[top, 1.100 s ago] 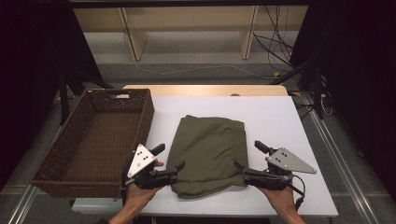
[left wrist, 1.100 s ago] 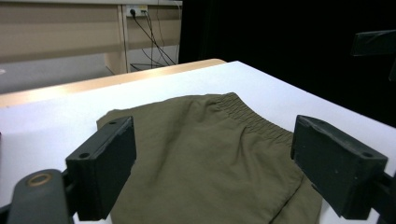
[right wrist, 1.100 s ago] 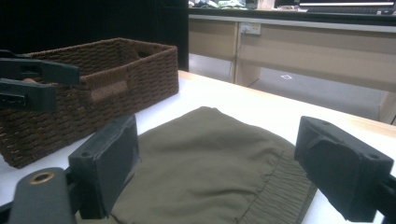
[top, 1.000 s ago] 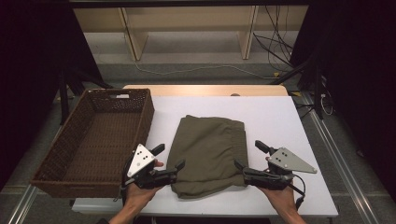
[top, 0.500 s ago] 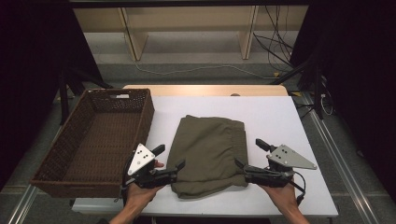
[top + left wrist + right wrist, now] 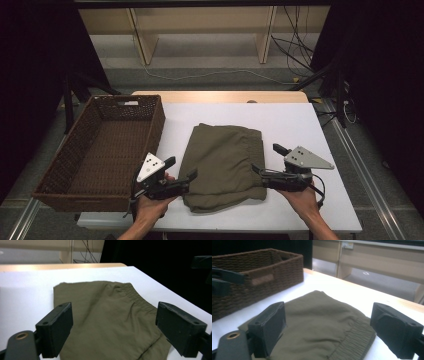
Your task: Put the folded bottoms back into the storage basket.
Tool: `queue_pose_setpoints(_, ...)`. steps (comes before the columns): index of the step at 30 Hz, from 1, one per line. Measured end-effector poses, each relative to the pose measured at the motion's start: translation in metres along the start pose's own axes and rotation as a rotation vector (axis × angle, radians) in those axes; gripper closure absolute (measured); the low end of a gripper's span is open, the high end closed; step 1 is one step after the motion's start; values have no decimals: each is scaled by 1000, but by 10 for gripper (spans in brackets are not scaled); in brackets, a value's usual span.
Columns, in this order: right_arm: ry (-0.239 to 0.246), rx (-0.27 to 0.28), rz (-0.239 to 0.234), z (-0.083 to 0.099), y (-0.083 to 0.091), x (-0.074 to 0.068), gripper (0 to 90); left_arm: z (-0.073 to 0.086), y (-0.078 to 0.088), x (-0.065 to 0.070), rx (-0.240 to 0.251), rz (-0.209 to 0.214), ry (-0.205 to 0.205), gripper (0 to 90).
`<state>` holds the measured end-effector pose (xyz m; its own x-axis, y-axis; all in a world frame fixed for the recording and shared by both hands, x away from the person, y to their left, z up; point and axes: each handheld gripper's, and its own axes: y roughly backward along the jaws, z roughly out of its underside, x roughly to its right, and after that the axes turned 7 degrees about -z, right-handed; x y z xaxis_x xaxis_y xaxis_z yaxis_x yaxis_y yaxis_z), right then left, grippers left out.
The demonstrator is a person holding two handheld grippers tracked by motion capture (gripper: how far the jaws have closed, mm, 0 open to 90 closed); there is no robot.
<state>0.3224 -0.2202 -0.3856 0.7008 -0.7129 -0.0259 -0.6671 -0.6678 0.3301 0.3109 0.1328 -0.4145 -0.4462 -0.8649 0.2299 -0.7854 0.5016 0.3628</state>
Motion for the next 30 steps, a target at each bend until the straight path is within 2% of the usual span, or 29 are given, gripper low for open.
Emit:
queue_pose_setpoints(4, 1, -46, 3, 1, -7, 6, 148, 0, -2, -1, -31, 13, 23, 143)
queue_pose_setpoints(6, 1, -52, 5, 1, -8, 8, 148, 0, -4, -1, -48, 21, 49, 143)
queue_pose_setpoints(7, -8, -62, 14, 0, -11, 12, 148, 0, -5, -2, -73, 16, 68, 144)
queue_pose_setpoints(9, -18, -85, 31, 0, -14, 16, 148, 1, -6, -3, -82, 5, 76, 146)
queue_pose_setpoints(14, -45, -121, 42, 1, -24, 27, 147, 1, -9, -7, -127, -27, 105, 149)
queue_pose_setpoints(16, -59, -133, 46, 1, -27, 33, 146, 2, -11, -8, -163, -55, 118, 154)
queue_pose_setpoints(17, -69, -139, 46, 0, -29, 36, 146, 3, -12, -9, -170, -55, 127, 155)
queue_pose_setpoints(20, -88, -155, 47, -1, -33, 44, 141, 6, -16, -14, -215, -72, 173, 155)
queue_pose_setpoints(21, -103, -180, 43, -1, -38, 50, 140, 7, -18, -16, -245, -85, 199, 157)
queue_pose_setpoints(22, -103, -180, 43, -1, -38, 50, 140, 7, -18, -16, -245, -85, 199, 161)
queue_pose_setpoints(23, -122, -204, 23, 0, -44, 55, 140, 9, -20, -18, -264, -95, 213, 167)
queue_pose_setpoints(25, -130, -225, 10, 1, -49, 60, 141, 12, -23, -21, -306, -108, 240, 167)
queue_pose_setpoints(26, -130, -225, 10, 1, -49, 60, 141, 12, -23, -21, -306, -108, 240, 167)
queue_pose_setpoints(27, -150, -252, -10, 1, -54, 64, 141, 13, -24, -23, -327, -108, 253, 167)
queue_pose_setpoints(30, -152, -273, -13, 2, -59, 68, 141, 14, -26, -24, -353, -105, 270, 167)
